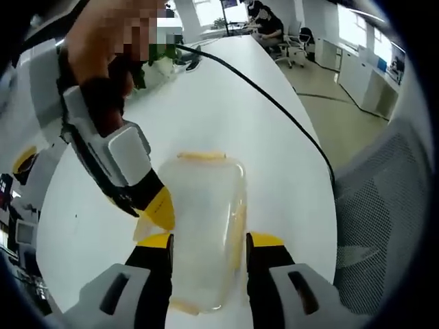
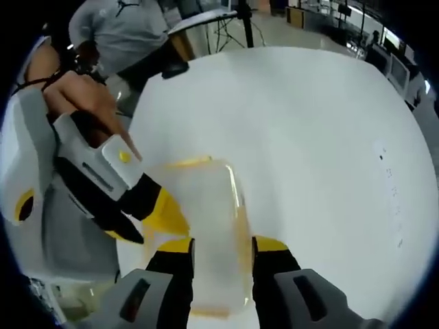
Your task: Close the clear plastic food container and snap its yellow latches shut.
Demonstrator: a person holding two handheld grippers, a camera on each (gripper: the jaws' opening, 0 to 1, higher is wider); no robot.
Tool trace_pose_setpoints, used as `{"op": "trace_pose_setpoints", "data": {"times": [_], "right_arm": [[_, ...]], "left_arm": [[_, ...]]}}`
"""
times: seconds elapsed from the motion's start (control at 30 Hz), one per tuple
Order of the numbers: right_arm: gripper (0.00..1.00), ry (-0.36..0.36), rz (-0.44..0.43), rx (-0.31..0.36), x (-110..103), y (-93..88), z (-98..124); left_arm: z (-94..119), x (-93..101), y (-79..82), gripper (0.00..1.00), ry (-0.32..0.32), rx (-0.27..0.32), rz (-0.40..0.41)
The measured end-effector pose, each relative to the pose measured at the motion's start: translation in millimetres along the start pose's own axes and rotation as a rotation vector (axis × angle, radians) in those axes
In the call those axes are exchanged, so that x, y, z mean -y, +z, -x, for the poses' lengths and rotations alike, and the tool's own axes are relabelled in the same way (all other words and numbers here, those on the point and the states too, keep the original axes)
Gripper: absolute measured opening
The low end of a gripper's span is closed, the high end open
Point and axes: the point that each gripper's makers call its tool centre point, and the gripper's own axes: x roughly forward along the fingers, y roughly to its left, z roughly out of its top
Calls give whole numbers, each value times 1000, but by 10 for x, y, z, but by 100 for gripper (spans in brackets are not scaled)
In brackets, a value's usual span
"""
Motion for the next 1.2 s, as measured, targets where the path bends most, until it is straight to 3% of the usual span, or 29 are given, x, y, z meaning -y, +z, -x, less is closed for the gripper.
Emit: {"op": "trace_pose_setpoints", "data": {"times": [0.07,0.6,0.9,1.2], "right_arm": [[33,-12,3,5,7,-25,39],[42,-68,50,-16,-96,-224,155],[53,-85,42,1,-197,-304,159],[60,-112,54,9,-266,-402,169]], "left_arm": [[32,-19,-3,50,-7,1,19],[71,-134,-169,58,-19,-39,15],[78,-187,-298,63,-27,-72,11],[84,-272,-323,69,-9,-73,-10]]}}
